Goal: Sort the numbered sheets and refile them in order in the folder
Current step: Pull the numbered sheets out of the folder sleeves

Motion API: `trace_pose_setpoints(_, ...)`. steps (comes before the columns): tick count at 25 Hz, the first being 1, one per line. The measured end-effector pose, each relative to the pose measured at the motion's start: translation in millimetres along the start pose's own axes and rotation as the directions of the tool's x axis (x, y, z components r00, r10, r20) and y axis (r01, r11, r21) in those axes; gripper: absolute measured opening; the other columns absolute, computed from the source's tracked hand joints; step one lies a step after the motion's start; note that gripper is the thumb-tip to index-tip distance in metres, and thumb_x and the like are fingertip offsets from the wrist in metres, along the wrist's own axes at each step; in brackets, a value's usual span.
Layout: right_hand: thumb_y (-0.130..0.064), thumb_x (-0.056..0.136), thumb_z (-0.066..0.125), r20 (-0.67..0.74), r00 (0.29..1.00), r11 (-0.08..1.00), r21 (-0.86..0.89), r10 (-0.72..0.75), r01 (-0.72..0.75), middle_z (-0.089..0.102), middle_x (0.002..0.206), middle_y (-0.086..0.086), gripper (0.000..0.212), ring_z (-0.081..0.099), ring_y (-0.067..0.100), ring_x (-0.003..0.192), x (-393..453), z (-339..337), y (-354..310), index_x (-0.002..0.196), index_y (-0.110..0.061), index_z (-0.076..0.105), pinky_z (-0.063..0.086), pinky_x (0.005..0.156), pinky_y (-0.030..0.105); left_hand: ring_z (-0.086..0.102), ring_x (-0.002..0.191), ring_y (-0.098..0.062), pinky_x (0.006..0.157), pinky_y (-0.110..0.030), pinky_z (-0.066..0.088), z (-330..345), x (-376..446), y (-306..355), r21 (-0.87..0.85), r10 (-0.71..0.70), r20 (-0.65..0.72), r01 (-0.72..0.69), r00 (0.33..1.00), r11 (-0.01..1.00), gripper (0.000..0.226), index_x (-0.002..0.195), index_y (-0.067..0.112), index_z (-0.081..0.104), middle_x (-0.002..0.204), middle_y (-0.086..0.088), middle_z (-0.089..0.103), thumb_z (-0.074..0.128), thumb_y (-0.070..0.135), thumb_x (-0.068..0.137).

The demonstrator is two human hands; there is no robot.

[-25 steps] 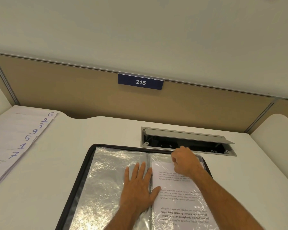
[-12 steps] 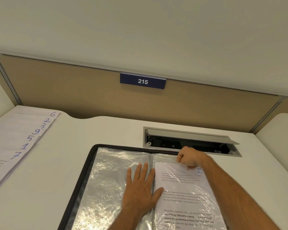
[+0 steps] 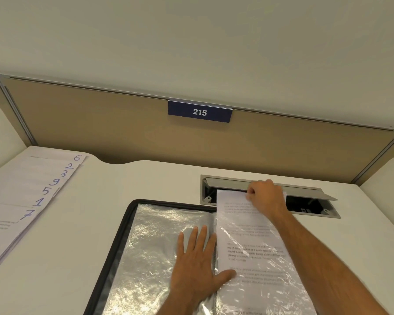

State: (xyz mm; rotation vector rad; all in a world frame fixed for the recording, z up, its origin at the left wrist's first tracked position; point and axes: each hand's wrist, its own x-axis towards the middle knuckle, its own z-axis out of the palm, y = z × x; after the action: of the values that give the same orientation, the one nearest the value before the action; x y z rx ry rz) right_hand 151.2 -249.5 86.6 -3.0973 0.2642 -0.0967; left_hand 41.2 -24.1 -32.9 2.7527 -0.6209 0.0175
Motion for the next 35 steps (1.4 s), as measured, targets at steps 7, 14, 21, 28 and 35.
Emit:
trace_pose_setpoints(7,-0.026,0.097,0.061,-0.360,0.930,0.995,0.043,-0.073,0.094,0.069,0.092,-0.002,0.011,0.051,0.020,0.088,35.2,-34.9,3.2,0.091,-0.020,0.068,0.032,0.082,0.037,0.053,0.132,-0.031,0.104,-0.058,0.023,2.7,0.4,-0.6,0.005,-0.005,-0.013,0.005,1.000,1.000,0.102,0.136,0.018,0.061,0.145,-0.008,0.055,0.034,0.095,0.075)
trace_pose_setpoints(14,-0.019,0.091,0.070,-0.603,0.785,0.971,0.063,-0.146,0.230,0.072,0.082,0.005,0.011,0.060,0.028,0.077,45.3,-97.5,8.6,0.084,-0.011,0.069,0.046,0.074,0.044,0.052,0.133,-0.030,0.106,-0.057,0.022,-0.3,1.4,0.8,-0.010,-0.005,0.002,0.005,1.000,1.000,0.102,0.137,0.020,0.061,0.146,-0.006,0.054,0.034,0.096,0.074)
trace_pose_setpoints(21,-0.013,0.092,0.069,-0.535,0.821,0.902,0.226,-0.201,0.368,0.073,0.089,0.004,0.006,0.063,0.020,0.082,9.6,-157.4,2.4,0.092,-0.008,0.072,0.044,0.073,0.028,0.017,0.149,-0.008,0.123,-0.049,0.017,-20.2,-1.9,-10.0,-0.555,-0.118,-0.021,0.087,0.993,0.827,0.095,0.154,0.041,0.014,0.164,0.013,0.016,0.045,0.088,0.077)
trace_pose_setpoints(28,-0.012,0.087,0.075,-0.350,0.878,0.802,0.388,-0.328,0.454,0.069,0.082,-0.012,0.006,0.063,0.001,0.073,-40.3,-210.0,-39.6,0.087,-0.017,0.073,0.044,0.065,0.010,0.037,0.138,-0.006,0.114,-0.033,0.034,-117.5,17.3,-25.7,-0.806,-0.404,-0.305,-0.007,0.862,0.592,0.083,0.151,0.032,0.033,0.154,0.010,0.038,0.080,0.037,0.082)
trace_pose_setpoints(35,-0.010,0.082,0.080,-0.300,0.858,0.680,0.524,-0.417,0.514,0.074,0.081,-0.008,0.019,0.070,0.006,0.076,-70.8,-227.8,-103.6,0.079,-0.026,0.071,0.055,0.071,0.018,0.064,0.104,-0.013,0.086,-0.032,0.056,-186.7,5.0,-56.9,-0.810,-0.441,-0.435,-0.126,0.785,0.573,0.035,0.117,0.030,0.065,0.116,0.013,0.068,0.072,0.047,0.087)
